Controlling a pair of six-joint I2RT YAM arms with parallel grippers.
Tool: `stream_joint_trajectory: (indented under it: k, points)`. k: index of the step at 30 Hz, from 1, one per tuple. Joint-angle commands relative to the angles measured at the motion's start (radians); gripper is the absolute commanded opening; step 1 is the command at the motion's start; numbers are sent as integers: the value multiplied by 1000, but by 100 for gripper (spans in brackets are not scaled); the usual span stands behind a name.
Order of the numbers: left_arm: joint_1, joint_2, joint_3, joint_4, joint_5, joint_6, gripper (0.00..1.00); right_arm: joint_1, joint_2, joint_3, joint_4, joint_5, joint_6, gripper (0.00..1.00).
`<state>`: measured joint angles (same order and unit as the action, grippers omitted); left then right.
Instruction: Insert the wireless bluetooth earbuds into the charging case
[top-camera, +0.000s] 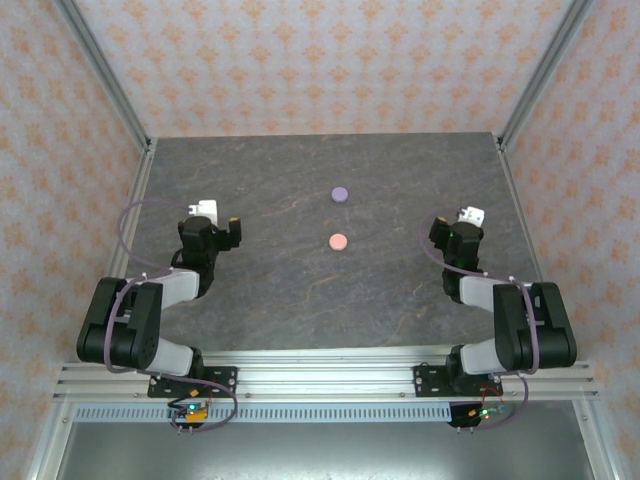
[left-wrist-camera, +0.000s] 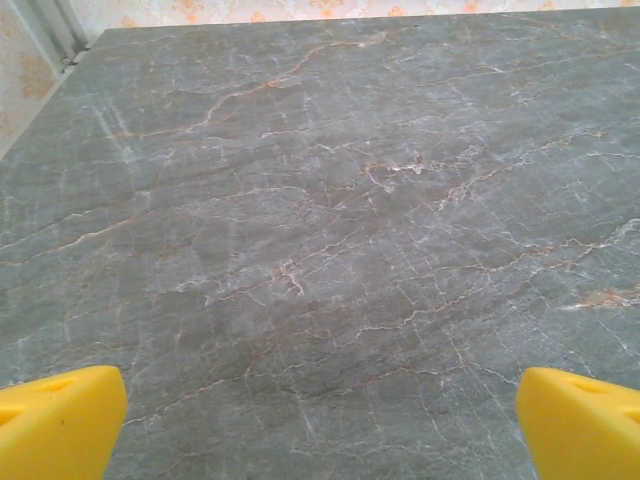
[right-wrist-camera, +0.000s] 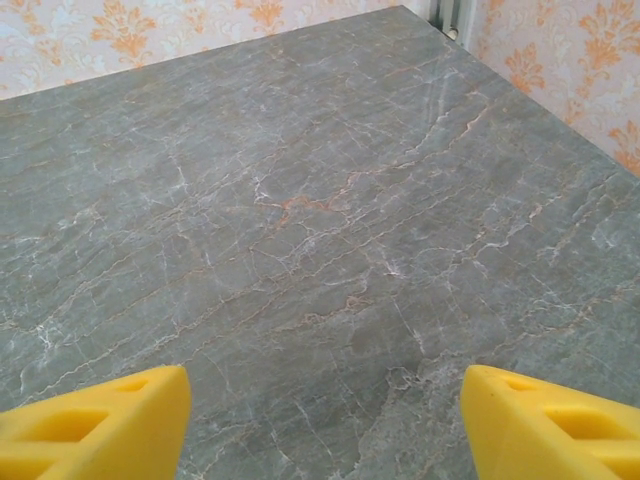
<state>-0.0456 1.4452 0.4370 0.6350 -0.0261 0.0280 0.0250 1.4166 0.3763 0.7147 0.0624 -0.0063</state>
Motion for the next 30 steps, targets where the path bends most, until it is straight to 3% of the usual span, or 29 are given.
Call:
stream_joint_trajectory:
  k: [1, 8, 9, 10, 11, 30]
  points:
    - [7, 34, -26, 121, 17, 10, 100, -5, 54, -29, 144, -9, -14, 73]
    - [8, 49, -10, 100, -45, -14, 100, -8, 98, 28, 74, -19, -23, 74]
    - [7, 53, -15, 119, -46, -13, 100, -6, 103, 42, 55, -26, -31, 79]
    - [7, 49, -11, 105, -44, -15, 100, -7, 101, 41, 55, -27, -29, 97]
    - [8, 52, -14, 113, -45, -14, 100, -7, 100, 42, 55, -27, -31, 99]
    - [7, 50, -12, 109, -44, -13, 100, -6, 99, 38, 60, -29, -31, 99]
